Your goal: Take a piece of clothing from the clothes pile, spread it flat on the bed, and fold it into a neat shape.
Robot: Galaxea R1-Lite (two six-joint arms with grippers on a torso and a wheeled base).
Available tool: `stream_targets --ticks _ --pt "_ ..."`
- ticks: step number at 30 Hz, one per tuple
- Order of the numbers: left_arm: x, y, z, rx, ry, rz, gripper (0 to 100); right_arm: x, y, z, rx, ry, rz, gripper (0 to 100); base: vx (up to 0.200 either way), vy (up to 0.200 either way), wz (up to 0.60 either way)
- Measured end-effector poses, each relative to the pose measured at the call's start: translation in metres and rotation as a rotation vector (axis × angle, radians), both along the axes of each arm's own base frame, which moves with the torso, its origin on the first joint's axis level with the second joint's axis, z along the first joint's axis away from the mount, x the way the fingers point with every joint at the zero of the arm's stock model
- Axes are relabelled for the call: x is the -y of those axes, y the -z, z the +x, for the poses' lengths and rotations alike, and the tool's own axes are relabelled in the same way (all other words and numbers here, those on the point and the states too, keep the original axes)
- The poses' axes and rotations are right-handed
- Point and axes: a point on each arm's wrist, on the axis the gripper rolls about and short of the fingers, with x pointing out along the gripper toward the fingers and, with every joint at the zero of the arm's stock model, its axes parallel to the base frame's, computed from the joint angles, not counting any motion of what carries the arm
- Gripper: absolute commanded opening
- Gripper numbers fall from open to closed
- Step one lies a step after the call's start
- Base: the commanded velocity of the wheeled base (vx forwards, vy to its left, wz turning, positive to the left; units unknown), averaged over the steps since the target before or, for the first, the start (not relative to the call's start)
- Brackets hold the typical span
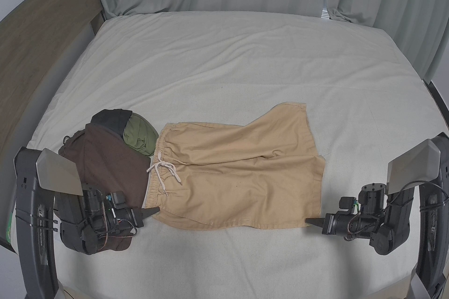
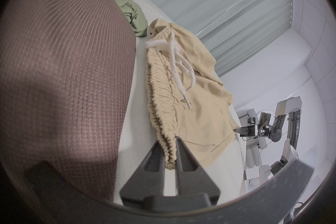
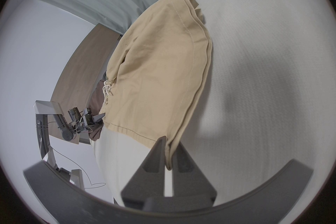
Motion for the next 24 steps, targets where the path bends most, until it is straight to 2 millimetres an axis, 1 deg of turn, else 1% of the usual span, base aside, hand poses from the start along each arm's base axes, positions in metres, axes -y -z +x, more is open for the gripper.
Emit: stream_targets --ticks 4,9,17,24 --pt "0.0 -0.007 -0.008 0.0 0.008 0.005 0 0.0 -0.006 -0.009 -0.01 -0.005 -0.003 0 0.0 0.0 0.0" --pt "-0.004 -0.015 -0.019 0.012 0.027 0.028 0 0.002 -0.013 -0.026 -0.039 -0.014 -0.014 0 0.0 0.0 0.0" --pt "-0.01 -0.017 -0.038 -0.01 0.048 0.048 0 0.009 -0.017 -0.049 -0.075 -0.035 -0.053 0 0.0 0.0 0.0" --pt "-0.009 -0.025 -0.058 -0.043 0.085 0.032 0 0.01 -0.018 -0.062 -0.108 -0.049 -0.072 0 0.0 0.0 0.0"
